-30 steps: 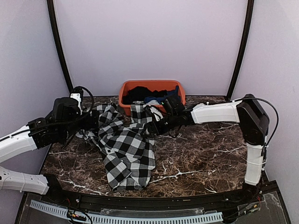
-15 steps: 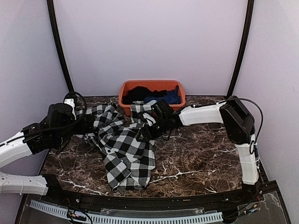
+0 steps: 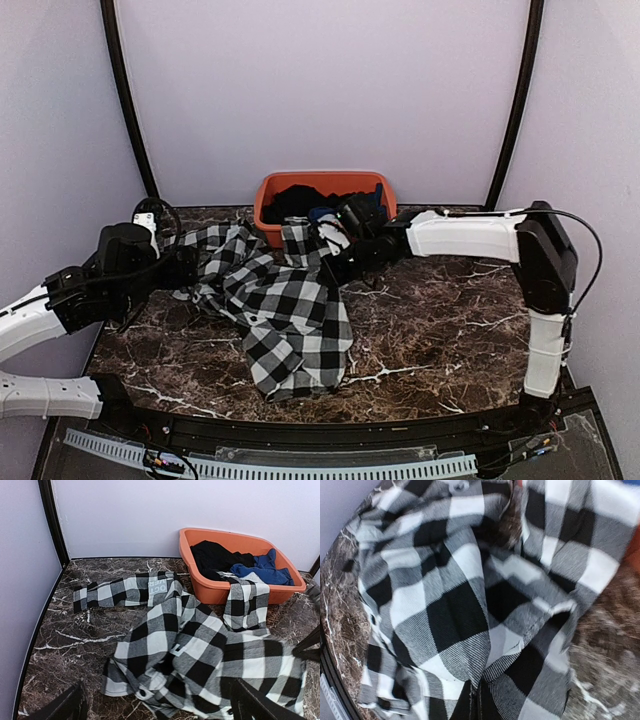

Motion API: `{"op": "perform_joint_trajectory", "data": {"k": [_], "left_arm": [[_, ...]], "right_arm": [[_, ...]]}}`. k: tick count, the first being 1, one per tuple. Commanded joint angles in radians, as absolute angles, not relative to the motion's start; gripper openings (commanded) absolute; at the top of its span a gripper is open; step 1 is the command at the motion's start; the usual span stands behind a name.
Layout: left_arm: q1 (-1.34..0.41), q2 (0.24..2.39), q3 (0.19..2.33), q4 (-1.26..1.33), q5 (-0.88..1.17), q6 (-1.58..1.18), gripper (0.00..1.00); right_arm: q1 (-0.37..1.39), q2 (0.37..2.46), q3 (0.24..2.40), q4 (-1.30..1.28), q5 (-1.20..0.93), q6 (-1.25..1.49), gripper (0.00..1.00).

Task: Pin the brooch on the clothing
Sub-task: Pick up the crumped clothing from the center of the board.

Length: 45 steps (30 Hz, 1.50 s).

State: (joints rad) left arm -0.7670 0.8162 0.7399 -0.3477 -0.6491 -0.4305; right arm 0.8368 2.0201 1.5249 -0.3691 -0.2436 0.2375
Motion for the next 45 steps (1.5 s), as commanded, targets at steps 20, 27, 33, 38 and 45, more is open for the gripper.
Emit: {"op": "perform_joint_trajectory", "data": {"k": [20,27,33,38,45], "left_arm": [[-0.951,1.198,0.783,-0.115,-0.628,-0.362,0.99],[-0.959,1.214,0.706,-0.051,-0.660,-0.333,0.99],[-1.056,1.199,0.642,0.137,-0.543,-0.270,0.99],[-1.093,1.266,0.600,0.292,-0.361,-0.330,0.99],[-1.103,1.400,0.569,0.432,-0.219,-0.462,0.99]], "right_arm": [[0.845,1.533,1.772,-0.838,0.507,0.044,0.00],[1.099,1.660,2.263,-0.951,0.760,-0.096,0.00],[1.139,1.724,2.372,-0.805,0.954,-0.325,0.00],[1.138,1.741,2.357,-0.717,0.990,-0.390,0.00],[1.132,1.741,2.348,-0.611,1.041,-0.495,0.00]]}}
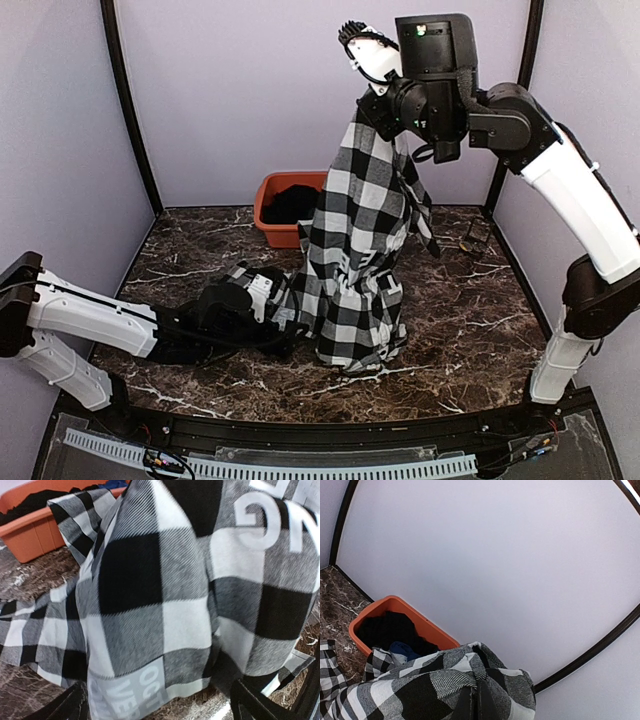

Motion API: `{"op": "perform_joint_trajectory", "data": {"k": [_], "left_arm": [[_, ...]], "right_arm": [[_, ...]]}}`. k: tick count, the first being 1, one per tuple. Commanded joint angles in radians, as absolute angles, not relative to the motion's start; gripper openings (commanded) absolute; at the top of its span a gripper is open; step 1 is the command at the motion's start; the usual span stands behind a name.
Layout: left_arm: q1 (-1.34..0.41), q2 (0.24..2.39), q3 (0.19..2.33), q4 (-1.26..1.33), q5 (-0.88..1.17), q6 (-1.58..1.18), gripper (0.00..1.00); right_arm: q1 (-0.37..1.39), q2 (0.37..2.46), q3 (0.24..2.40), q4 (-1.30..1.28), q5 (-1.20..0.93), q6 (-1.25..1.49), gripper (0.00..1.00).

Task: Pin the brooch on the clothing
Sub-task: Pick up the crumped clothing from the center of the board.

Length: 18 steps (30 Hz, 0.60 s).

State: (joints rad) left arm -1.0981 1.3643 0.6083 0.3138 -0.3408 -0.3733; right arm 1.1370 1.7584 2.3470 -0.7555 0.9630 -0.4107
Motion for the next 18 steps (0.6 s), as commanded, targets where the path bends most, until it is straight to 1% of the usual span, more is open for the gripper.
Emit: {"op": "perform_joint_trajectory", "data": {"k": [1,5,7,10,16,17,18], "left_arm": [[-1.102,1.407,0.567,0.454,-0.204,-0.473,0.99],[-1.102,1.435,0.554,0.536,-0.088,-0.551,0.99],[-1.100,1.461,0.575,0.535,-0.037,-0.582,0.99],[-1.090,1.540,0.608,0.586,0.081,-0.640,0.99],[-1.001,1.745,0.604,0.904,0.285,-0.863,0.99],[-0.995,1.790,0.593,0.995,0.298,-0.917,0.99],[-0.984,1.810,0.590,1.031,0.317,-0.939,0.99]], "right_arm": [[1.128,1.740,2.342,-0.602,1.047,-0.506,0.00],[1.092,1.732,2.299,-0.593,1.054,-0.505,0.00],[1.070,1.721,2.273,-0.593,1.053,-0.493,0.00],[1.049,1.703,2.239,-0.595,1.051,-0.480,0.00],[1.035,1.682,2.221,-0.595,1.055,-0.471,0.00],[1.035,1.682,2.222,-0.594,1.055,-0.473,0.00],[1.035,1.682,2.224,-0.594,1.057,-0.476,0.00]]}}
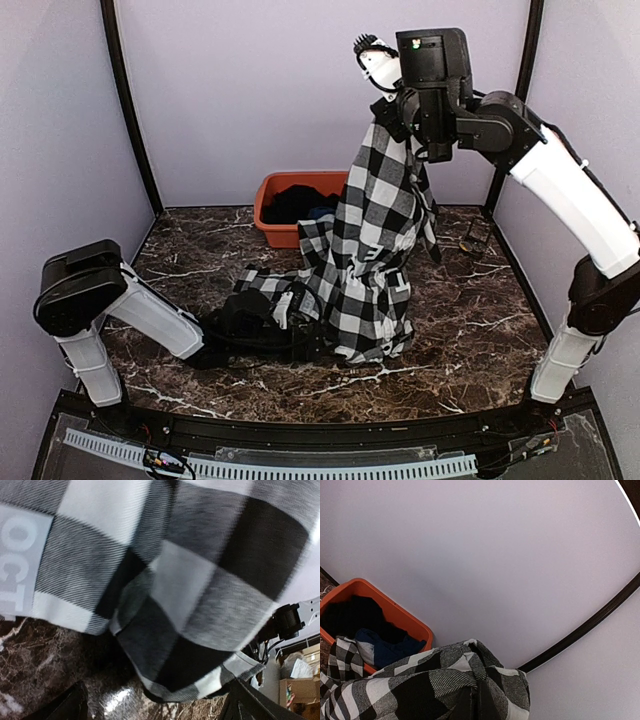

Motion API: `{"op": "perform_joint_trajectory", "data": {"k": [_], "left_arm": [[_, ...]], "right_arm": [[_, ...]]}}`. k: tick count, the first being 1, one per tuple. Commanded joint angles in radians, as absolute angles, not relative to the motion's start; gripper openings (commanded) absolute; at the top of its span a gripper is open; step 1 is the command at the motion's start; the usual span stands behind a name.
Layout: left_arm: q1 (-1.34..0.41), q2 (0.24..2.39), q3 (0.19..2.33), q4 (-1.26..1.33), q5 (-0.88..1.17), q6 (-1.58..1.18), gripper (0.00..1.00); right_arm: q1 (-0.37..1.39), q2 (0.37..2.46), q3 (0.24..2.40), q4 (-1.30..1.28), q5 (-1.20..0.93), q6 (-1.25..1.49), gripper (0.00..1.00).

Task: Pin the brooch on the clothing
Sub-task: Pick up the crumped clothing from the center of the board.

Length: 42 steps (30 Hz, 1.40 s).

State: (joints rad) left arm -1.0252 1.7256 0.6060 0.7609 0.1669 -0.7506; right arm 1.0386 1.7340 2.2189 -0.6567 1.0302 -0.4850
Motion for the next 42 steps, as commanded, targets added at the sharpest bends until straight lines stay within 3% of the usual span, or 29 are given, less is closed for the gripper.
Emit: {"op": "perform_joint_trajectory", "data": {"k": [1,9,15,18,19,20,23,25,28,32,38,42], "left_arm": [[-0.981,1.848,0.585,1.093,0.327,-0.976,0.99],[-0.959,2.045,0.617,1.448,0.366,-1.137,0.98],[-0.954,2.112,0.675,1.516,0.375,-1.159,0.86],[-0.945,2.140,0.690,1.554,0.367,-1.166,0.66],[-0.940,2.151,0.692,1.580,0.364,-1.170,0.49],[-0.935,2.156,0.694,1.590,0.361,-1.178,0.42],[-0.915,2.157,0.694,1.622,0.355,-1.183,0.08],[-0.903,2.133,0.692,1.625,0.357,-1.179,0.01],[-0.883,2.052,0.666,1.617,0.343,-1.124,0.01],[-0.868,1.784,0.642,1.381,0.304,-0.949,0.01],[-0.875,1.290,0.754,0.596,0.122,-0.581,0.01],[-0.881,1.115,0.818,0.317,0.052,-0.496,0.01]], "right_arm": [[1.035,1.685,2.223,-0.594,1.059,-0.479,0.00],[1.034,1.688,2.216,-0.594,1.062,-0.475,0.00],[1.033,1.690,2.218,-0.595,1.064,-0.474,0.00],[1.032,1.683,2.206,-0.594,1.066,-0.474,0.00],[1.032,1.679,2.200,-0.594,1.066,-0.474,0.00],[1.031,1.675,2.194,-0.594,1.067,-0.473,0.00],[1.024,1.657,2.168,-0.595,1.069,-0.467,0.00],[1.020,1.640,2.144,-0.597,1.074,-0.458,0.00],[1.004,1.596,2.082,-0.607,1.083,-0.436,0.00],[0.979,1.525,2.002,-0.623,1.089,-0.389,0.00],[0.972,1.432,1.946,-0.673,1.098,-0.317,0.00],[0.989,1.387,1.977,-0.852,1.032,-0.155,0.00]]}}
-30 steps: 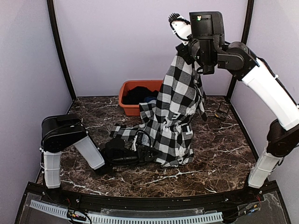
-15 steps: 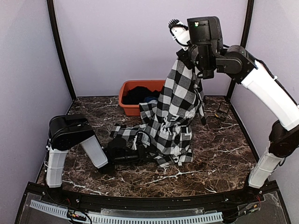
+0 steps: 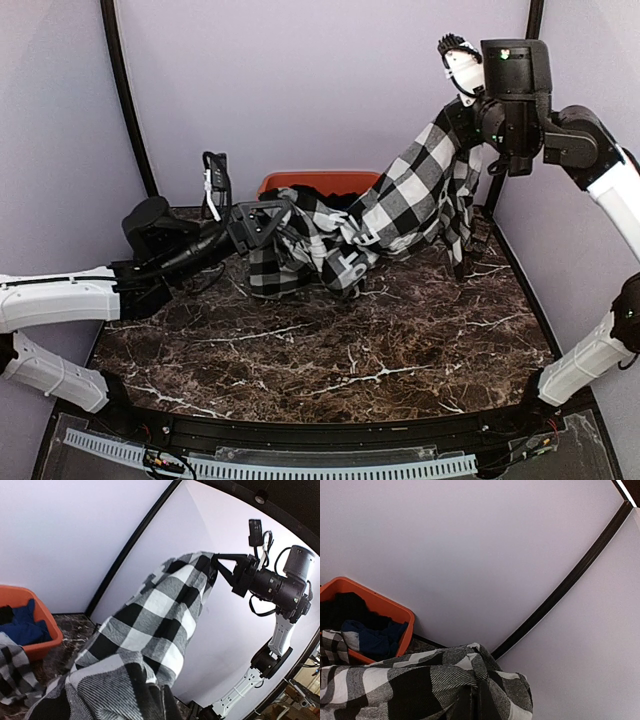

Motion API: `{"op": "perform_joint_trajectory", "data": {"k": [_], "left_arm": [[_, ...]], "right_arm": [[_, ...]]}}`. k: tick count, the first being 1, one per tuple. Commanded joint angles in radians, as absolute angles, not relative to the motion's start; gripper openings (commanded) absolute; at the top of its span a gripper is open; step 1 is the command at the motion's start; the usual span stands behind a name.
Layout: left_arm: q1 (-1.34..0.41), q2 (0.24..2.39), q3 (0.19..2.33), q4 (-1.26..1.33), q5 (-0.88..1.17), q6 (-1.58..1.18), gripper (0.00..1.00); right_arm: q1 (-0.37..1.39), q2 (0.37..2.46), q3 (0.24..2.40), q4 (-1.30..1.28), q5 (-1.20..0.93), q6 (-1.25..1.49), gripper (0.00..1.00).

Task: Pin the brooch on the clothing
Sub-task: Pick up the crumped clothing from the center of the board, then flatten out the crumpled clothing at the center of the board.

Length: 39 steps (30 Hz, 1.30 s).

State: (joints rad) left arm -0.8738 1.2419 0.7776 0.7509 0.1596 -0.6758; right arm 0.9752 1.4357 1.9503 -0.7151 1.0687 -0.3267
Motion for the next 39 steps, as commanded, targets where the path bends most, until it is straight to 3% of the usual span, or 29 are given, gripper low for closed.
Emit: {"op": "perform_joint_trajectory", "data": {"k": [1,8,13,17,21,23,28,39], "left_arm": [[-0.885,1.087,0.826,0.279,0.025,-0.475,0.01],[-0.989,0.824,0.969,-0.140,-0.185,-0.379,0.01],[-1.064,0.705,1.040,-0.250,-0.293,-0.345,0.01],[-1.067,0.749,1.081,-0.345,-0.543,-0.293,0.01],[-1.042,0.872,1.105,-0.403,-0.778,-0.270,0.01],[-1.001,0.927,1.115,-0.400,-0.779,-0.268,0.01],[-0.987,0.975,1.186,-0.209,-0.725,-0.124,0.01],[-0.993,1.026,1.512,0.055,-0.483,0.221,0.01]], "right_arm": [[1.005,1.370,1.982,-0.882,1.007,-0.114,0.00],[1.266,1.253,1.972,-1.020,1.092,0.081,0.00],[1.354,1.288,1.984,-1.095,1.201,0.146,0.00],[1.284,1.322,1.969,-1.037,1.369,0.103,0.00],[1.024,1.267,1.833,-0.834,1.212,-0.039,0.00],[0.938,1.270,1.785,-0.802,1.163,-0.062,0.00],[0.927,1.304,1.888,-0.665,1.086,-0.191,0.00],[1.060,1.405,2.262,-0.288,0.835,-0.589,0.00]]}}
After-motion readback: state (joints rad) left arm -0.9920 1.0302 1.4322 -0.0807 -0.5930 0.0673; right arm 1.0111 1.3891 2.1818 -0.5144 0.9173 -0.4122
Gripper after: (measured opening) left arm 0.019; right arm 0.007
